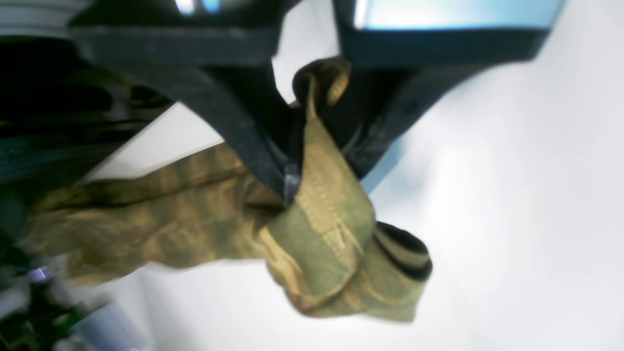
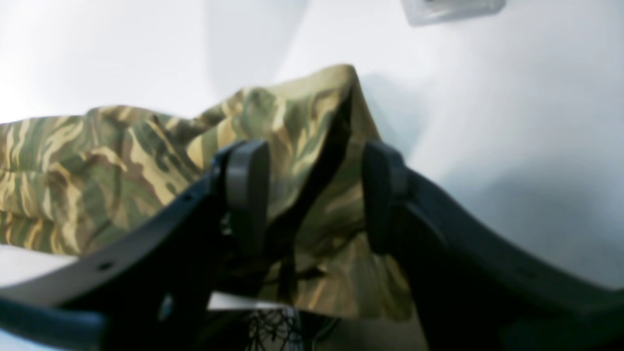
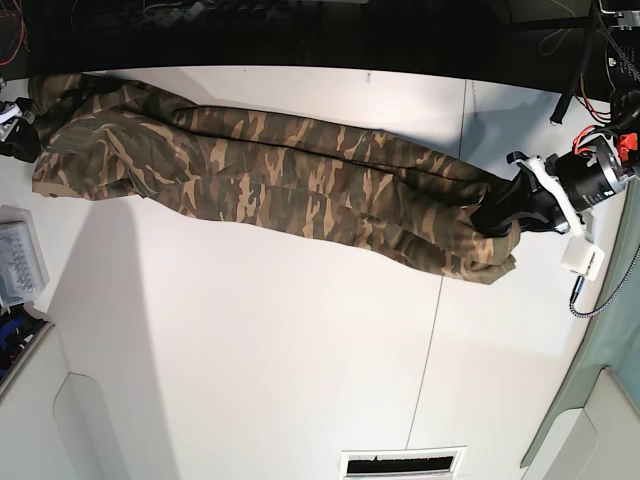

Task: Layout the t-shirt on the table in an organized manner, then fold the t-shirt properly
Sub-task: 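Grasp the strip end with the left gripper and lift it, then carry the held strip end with the left gripper toward the right gripper, folding it over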

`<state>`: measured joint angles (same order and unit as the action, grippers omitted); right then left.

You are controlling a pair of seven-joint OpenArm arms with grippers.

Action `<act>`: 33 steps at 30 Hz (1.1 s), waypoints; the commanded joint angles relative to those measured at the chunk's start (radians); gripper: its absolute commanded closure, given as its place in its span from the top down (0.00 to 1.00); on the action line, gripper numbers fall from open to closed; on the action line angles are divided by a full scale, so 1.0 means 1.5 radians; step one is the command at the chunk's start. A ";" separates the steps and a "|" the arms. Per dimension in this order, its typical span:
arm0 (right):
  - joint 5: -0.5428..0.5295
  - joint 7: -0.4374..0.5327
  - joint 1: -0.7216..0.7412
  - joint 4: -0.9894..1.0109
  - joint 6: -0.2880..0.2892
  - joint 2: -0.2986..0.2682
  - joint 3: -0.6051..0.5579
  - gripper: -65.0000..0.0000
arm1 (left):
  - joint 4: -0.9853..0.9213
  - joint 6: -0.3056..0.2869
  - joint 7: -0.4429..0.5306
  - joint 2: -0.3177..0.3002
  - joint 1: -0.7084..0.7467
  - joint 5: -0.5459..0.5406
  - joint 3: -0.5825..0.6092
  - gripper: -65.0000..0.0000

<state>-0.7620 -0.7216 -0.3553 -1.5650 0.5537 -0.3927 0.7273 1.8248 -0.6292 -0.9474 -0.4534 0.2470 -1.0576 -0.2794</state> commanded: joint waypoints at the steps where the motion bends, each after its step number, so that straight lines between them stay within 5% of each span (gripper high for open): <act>1: -0.010 0.009 0.000 -0.011 0.001 -0.013 0.007 0.46 | 0.028 -0.010 0.016 0.003 -0.012 -0.017 0.015 0.00; 4: -0.011 0.009 0.001 -0.011 0.001 -0.013 0.007 0.46 | 0.054 -0.010 0.017 0.048 -0.025 0.003 0.087 0.00; 10: -0.011 0.009 0.000 -0.011 0.000 -0.013 0.007 0.46 | 0.038 0.048 0.092 0.148 -0.045 0.172 0.223 0.00; 14: -0.011 0.003 0.000 -0.011 0.000 -0.013 0.007 0.47 | 0.017 0.048 0.096 0.212 -0.045 0.239 0.275 0.00; 17: -0.013 0.002 0.000 -0.011 0.000 -0.013 0.007 0.55 | -0.019 0.048 0.124 0.255 -0.044 0.284 0.305 0.00; 20: -0.024 0.002 0.001 -0.011 0.000 -0.013 0.007 0.69 | -0.061 0.048 0.147 0.285 -0.044 0.304 0.339 0.35; 22: -0.024 0.002 0.001 -0.011 0.000 -0.014 0.007 0.69 | -0.083 0.048 0.145 0.300 -0.044 0.304 0.362 0.53; 33: -0.030 0.002 0.055 0.109 0.001 -0.026 0.005 0.69 | -0.099 0.048 0.157 0.310 -0.044 0.305 0.456 0.55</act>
<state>-0.7879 -0.7387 -0.2798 -1.3861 0.5514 -0.4049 0.7280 1.6608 -0.5499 -0.7349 0.0029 0.1883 -0.5793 0.4030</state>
